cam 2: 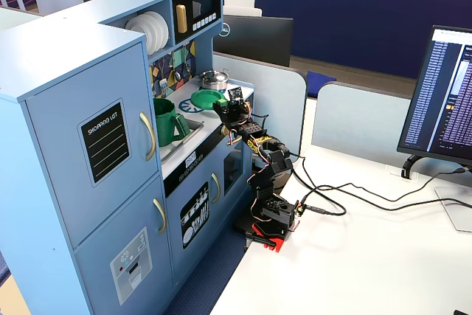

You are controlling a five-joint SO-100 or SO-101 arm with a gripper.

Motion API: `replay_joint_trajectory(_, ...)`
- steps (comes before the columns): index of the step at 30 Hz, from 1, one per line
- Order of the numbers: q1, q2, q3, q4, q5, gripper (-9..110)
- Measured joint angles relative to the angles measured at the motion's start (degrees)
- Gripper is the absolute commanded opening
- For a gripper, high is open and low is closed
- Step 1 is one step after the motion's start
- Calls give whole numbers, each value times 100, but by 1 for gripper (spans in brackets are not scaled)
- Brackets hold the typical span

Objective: Take off the lid from the green recipient and place it on the counter

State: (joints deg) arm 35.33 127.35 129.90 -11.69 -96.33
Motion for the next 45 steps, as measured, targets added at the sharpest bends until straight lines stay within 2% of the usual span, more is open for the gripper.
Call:
replay_joint_trajectory(13,-158,-1055,9,-589,-70,0)
replay_joint_trajectory(14,-149,-1090,9,-598,-79,3)
replay_joint_trajectory(17,-141,-1116,0,-606,-35,29)
replay_joint_trajectory(18,-141,-1116,0,-606,105,33)
replay_joint_trajectory(22,-123,-1116,-132,-527,378,39)
replay_joint_trajectory(26,-141,-853,-176,-167,624,39)
replay_joint_trajectory(30,-141,105,-176,932,791,32)
replay_joint_trajectory(37,-905,2496,-105,4263,483,21)
replay_joint_trajectory(45,-1635,4605,624,7436,185,18)
